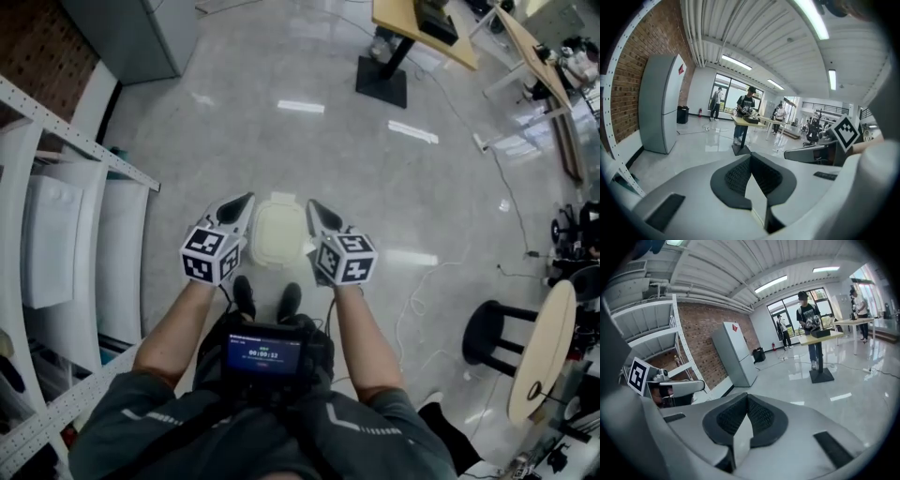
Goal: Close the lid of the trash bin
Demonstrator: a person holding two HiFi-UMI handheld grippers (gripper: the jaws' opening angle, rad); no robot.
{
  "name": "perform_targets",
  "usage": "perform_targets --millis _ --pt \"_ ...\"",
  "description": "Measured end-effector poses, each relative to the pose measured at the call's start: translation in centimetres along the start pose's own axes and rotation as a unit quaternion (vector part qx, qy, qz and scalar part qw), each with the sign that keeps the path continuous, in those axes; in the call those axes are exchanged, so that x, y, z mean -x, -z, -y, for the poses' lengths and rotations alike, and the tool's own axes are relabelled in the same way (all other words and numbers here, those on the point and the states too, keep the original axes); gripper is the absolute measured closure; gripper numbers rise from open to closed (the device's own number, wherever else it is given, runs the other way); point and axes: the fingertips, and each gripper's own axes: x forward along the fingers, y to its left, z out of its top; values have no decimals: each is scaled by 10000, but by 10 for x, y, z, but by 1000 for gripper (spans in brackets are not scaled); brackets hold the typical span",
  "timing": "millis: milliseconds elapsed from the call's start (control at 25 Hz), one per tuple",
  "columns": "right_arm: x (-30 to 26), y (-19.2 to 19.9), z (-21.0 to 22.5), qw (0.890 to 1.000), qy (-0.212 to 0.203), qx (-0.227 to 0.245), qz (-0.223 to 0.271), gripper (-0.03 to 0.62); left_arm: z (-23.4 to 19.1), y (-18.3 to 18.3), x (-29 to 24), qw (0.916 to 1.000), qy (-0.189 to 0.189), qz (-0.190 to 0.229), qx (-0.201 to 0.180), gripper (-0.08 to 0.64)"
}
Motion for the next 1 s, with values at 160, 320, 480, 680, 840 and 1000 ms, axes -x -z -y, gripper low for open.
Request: perform_targets --millis 160,320,480,680,840,1000 --pt "34 -56 -6 9984 28 137 539 582 13 -54 22 9991 42 384 -186 568" --pt "68 -100 -17 9961 24 281 839 581 29 -92 38 9980 112 548 -310 568" --pt "105 -136 -30 9922 0 385 1183 583 48 -128 58 9962 195 722 -435 568" --pt "143 -165 -35 9862 -18 318 1623 583 69 -167 86 9928 290 1012 -572 568" --pt "157 -187 -42 9844 -78 411 1712 583 71 -191 99 9900 261 1194 -706 568" --pt "177 -201 -49 9799 -239 420 1937 583 74 -197 109 9902 212 1181 -717 568"
